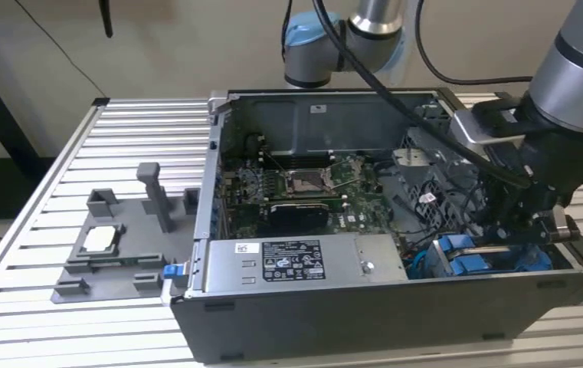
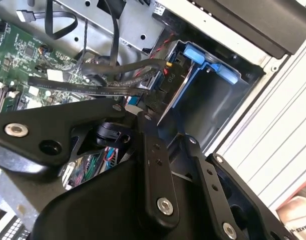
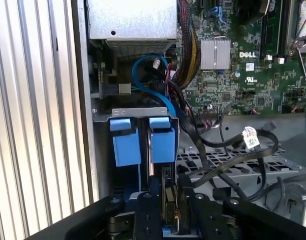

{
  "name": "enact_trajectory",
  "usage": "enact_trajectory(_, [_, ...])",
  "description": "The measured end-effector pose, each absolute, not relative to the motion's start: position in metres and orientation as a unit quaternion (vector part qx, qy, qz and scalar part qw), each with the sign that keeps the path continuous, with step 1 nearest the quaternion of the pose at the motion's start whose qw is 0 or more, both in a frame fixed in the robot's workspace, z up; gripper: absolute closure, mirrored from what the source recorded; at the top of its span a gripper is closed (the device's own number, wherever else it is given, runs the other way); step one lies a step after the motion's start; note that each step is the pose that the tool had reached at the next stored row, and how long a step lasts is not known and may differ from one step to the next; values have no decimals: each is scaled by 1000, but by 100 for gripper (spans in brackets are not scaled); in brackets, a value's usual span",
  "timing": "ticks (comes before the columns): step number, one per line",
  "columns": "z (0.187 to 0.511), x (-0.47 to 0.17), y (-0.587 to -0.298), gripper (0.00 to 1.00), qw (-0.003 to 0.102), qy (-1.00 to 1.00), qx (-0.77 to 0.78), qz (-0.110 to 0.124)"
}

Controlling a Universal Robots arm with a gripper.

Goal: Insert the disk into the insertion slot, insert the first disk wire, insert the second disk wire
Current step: 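Insert the second disk wire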

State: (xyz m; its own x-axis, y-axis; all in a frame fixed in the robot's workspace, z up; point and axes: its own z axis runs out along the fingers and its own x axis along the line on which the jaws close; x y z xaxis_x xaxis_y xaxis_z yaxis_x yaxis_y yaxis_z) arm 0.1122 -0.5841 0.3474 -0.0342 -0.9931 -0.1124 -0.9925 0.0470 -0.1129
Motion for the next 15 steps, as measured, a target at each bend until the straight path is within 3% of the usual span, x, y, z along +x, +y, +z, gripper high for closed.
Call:
enact_trajectory(5, [357,112,-584,70,78,719,-690,0])
enact_trajectory(15, [365,131,-584,70,56,721,-690,21])
